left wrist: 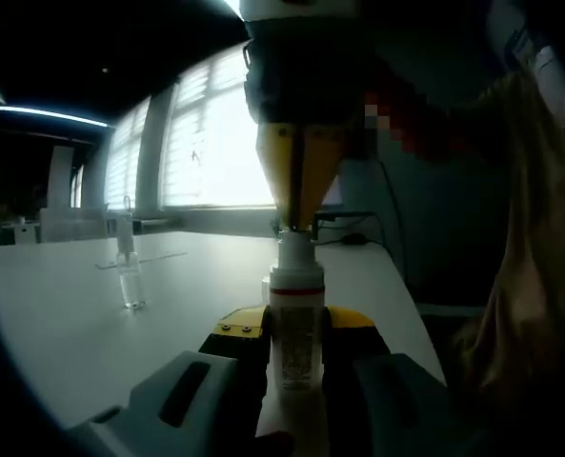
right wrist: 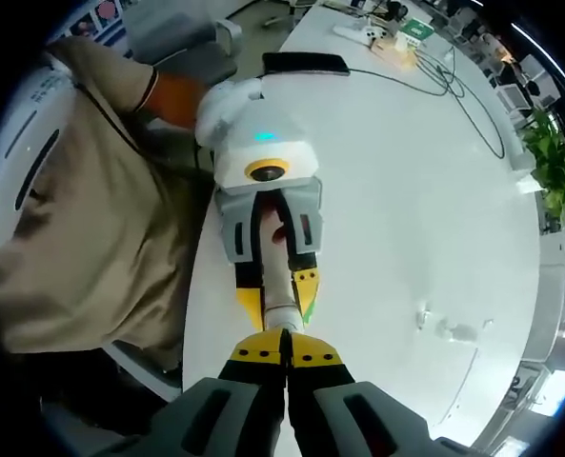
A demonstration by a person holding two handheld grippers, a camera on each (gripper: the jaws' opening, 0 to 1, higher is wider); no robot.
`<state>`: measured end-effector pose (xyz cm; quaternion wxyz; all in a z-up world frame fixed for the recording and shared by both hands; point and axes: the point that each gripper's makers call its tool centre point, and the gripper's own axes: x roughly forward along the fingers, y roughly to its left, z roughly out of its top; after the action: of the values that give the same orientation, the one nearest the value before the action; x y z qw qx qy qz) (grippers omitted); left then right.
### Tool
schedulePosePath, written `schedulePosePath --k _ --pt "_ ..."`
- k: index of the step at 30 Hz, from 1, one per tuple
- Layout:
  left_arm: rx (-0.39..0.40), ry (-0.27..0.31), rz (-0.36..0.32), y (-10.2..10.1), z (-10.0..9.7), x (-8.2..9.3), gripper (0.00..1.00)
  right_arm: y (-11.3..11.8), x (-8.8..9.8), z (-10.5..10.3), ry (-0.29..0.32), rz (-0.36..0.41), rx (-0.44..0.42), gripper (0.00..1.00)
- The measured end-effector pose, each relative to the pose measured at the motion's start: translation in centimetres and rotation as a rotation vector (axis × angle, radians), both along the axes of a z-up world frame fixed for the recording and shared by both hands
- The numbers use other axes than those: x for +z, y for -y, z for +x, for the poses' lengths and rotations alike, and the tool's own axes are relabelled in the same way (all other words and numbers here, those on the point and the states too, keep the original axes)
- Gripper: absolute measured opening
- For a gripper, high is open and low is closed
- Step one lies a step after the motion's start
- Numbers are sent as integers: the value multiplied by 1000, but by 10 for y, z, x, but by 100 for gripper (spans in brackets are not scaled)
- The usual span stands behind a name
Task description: Clamp pump bottle remove cover press pump head put on cover
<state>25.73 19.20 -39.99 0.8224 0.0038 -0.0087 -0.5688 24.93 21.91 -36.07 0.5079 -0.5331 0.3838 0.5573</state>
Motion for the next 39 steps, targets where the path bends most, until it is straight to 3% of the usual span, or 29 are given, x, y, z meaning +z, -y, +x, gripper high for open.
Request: schedulePosePath --k 9,18,39 --pt "0 -2 -1 0 -1 0 12 -1 -1 -1 14 -35 15 0" --pt "0 -9 -3 -1 1 0 12 0 7 -1 17 23 9 0" --pt "1 -5 -2 -2 1 0 12 0 5 0 29 6 7 0"
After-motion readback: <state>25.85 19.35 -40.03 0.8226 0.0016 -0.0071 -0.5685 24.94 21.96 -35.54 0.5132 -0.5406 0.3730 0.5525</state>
